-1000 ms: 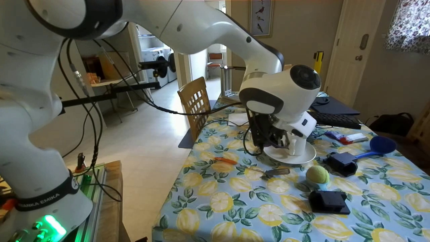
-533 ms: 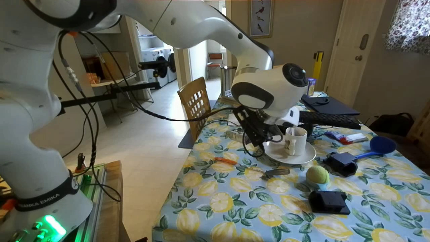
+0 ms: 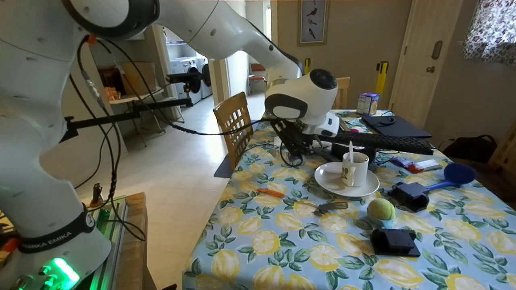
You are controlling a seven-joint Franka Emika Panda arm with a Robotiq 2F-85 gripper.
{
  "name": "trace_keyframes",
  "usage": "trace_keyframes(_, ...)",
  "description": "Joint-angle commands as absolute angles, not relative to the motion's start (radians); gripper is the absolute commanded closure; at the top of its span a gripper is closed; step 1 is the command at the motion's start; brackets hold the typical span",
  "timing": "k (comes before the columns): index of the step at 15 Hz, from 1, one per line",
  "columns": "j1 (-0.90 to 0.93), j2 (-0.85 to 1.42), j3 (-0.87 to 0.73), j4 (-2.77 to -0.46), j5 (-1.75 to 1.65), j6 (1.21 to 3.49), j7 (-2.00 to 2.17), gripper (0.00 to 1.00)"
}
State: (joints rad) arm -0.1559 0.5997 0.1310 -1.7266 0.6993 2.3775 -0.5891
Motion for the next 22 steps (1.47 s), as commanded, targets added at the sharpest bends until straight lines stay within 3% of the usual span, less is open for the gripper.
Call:
trace_keyframes(1, -0.102, 0.613, 0.133, -1.747, 0.692, 2.5, -0.435, 0.98)
trace_keyframes(10, -0.051, 0.615, 0.157, -1.854, 0.65, 2.638, -0.242, 0.98)
trace_keyframes(11, -0.05, 0.615, 0.16, -1.864, 0.644, 2.656, -0.237, 0.68)
trace_keyframes(12, -0.05, 0.615, 0.162, -1.87, 0.637, 2.665, -0.23, 0.68)
trace_keyframes(16, -0.064, 0.583, 0.125, -1.882, 0.596, 2.625, -0.158, 0.41)
trace_keyframes(22, -0.226, 0.491, 0.123, -1.864, 0.738, 2.629, -0.125, 0.02)
